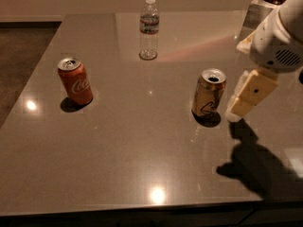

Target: Move orange can near coke can

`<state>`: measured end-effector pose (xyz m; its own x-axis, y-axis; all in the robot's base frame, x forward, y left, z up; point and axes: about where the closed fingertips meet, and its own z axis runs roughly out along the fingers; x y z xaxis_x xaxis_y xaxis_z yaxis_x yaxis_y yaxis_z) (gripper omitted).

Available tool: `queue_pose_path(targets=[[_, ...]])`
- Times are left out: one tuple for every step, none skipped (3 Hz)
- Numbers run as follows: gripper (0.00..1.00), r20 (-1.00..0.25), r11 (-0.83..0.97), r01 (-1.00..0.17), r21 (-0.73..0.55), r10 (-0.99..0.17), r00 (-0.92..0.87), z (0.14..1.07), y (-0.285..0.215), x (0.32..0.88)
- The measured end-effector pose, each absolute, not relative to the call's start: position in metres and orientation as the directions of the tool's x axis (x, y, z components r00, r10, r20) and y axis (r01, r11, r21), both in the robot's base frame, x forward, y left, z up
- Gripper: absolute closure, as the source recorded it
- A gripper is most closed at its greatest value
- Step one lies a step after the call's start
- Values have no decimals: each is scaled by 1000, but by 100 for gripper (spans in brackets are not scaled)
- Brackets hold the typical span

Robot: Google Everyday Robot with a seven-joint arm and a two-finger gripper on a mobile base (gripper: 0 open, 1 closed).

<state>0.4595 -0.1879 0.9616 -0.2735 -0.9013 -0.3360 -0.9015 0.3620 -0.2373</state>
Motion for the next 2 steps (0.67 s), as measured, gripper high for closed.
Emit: queue_pose_path(targets=[[0, -428, 410, -887, -211, -855, -293, 954, -175, 468], [0, -511, 443, -879, -175, -804, -303, 940, -160, 476]])
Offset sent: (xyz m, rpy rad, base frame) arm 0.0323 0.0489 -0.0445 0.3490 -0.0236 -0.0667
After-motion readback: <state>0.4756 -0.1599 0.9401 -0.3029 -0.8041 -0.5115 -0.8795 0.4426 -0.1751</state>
